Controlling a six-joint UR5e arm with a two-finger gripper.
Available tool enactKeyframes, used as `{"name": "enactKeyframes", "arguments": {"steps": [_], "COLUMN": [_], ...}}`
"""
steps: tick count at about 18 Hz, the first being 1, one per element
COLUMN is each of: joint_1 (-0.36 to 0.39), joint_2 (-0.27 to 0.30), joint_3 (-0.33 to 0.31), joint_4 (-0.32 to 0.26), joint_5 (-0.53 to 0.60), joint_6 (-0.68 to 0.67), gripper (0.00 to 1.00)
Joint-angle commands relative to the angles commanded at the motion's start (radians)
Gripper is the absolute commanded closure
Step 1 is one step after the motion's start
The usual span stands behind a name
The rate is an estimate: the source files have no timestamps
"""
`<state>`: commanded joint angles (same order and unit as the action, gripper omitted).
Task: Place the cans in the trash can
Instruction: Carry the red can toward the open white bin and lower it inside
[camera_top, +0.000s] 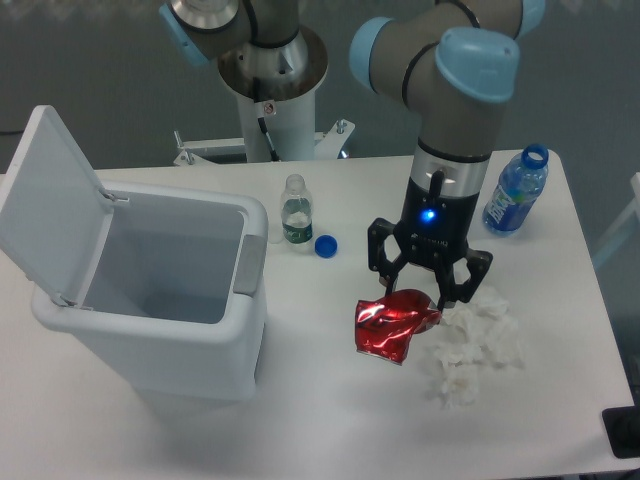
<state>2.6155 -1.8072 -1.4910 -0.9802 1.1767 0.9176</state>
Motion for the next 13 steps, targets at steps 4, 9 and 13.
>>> {"name": "enactKeyframes", "arguments": {"steps": [4,9,13], "joint_1": [-0.021,-0.107,-0.163], "joint_2": [0.069,0.118,0.164], "joint_3": [-0.009,-0.017,-0.034], "joint_4": [0.0,-0.014,-0.037], "joint_5": [-0.035,-0.028,-0.031], "joint_6": [-0.089,-0.135,-0.155], "gripper": [0.45,0.45,0.45]}}
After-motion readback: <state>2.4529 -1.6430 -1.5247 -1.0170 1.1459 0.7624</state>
